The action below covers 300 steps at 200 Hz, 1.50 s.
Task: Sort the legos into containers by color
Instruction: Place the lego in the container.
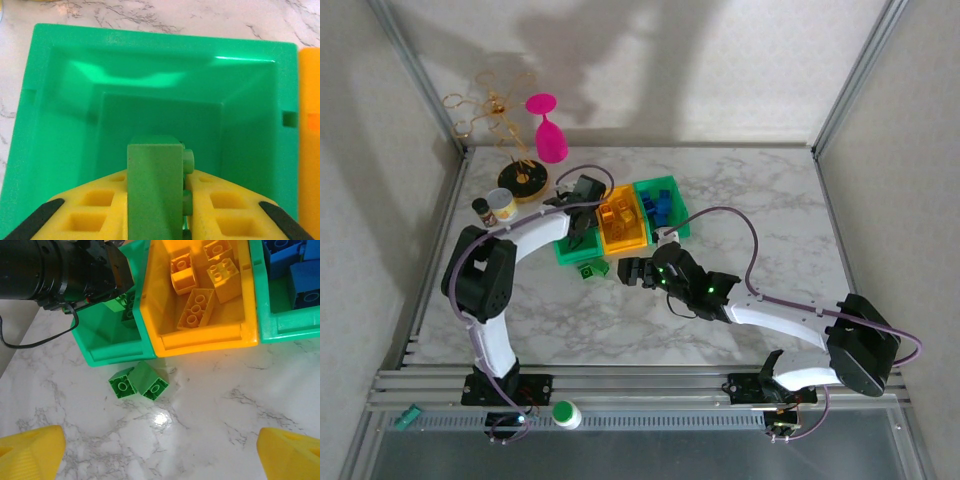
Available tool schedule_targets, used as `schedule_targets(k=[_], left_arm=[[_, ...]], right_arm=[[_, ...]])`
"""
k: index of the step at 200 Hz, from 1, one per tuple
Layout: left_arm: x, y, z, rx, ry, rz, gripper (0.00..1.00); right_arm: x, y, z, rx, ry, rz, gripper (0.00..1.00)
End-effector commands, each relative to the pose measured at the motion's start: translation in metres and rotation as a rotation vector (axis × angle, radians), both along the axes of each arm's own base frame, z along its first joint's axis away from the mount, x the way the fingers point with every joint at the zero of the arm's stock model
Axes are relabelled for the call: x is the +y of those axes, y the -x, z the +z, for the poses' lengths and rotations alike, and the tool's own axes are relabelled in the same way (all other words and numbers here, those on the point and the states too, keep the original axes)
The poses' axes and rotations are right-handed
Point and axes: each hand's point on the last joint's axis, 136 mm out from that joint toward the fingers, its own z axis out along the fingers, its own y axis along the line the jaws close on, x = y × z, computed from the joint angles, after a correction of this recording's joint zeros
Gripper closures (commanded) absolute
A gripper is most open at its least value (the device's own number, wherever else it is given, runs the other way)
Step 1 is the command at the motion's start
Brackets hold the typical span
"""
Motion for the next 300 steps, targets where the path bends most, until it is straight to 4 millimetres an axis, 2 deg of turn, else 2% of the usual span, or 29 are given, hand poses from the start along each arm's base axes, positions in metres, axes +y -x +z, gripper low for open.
schedule_targets(k=[1,41,84,106,126,167,189,213,226,243,273,300], left_arm=[[0.002,-0.009,-0.003,0.0,0.005,-0.009,0.79],[0.002,-0.006,-0.015,0.031,0.0,-0.016,0.75],[0.003,-0.007,-0.007,0.025,-0.006,-0.017,0.61],[0.003,-0.007,-0.002,0.024,-0.012,-0.02,0.58],[0.0,-0.007,0.015,-0.003,0.016,-0.027,0.58],[-0.001,0.003,0.067,-0.089,0.063,-0.026,0.58],[-0.003,0.02,0.085,-0.128,0.102,-0.028,0.58],[-0.011,0.047,0.093,-0.143,0.164,-0.036,0.54],[-0.016,0.063,0.093,-0.149,0.181,-0.028,0.49],[-0.03,0.083,0.09,-0.16,0.196,-0.039,0.46],[-0.053,0.112,0.06,-0.111,0.231,-0.037,0.42],[-0.065,0.127,0.037,-0.094,0.244,0.007,0.37]], right_arm=[[-0.006,0.0,-0.001,-0.005,0.016,-0.017,0.01],[-0.007,0.0,-0.001,-0.005,0.016,-0.024,0.01],[-0.008,0.0,0.002,-0.009,0.012,-0.025,0.01],[-0.01,0.0,0.008,-0.019,0.004,-0.027,0.01],[-0.011,0.0,0.01,-0.024,0.001,-0.026,0.01],[-0.016,0.002,0.003,-0.006,0.027,-0.029,0.01],[-0.022,0.004,0.002,0.006,-0.005,-0.039,0.01],[-0.031,0.004,-0.008,0.036,-0.009,-0.042,0.01],[-0.035,0.004,-0.013,0.05,-0.019,-0.037,0.01],[-0.04,0.004,-0.016,0.06,-0.029,-0.029,0.01],[-0.046,0.002,-0.019,0.067,-0.029,-0.031,0.01],[-0.054,-0.001,-0.019,0.076,-0.048,-0.044,0.01]])
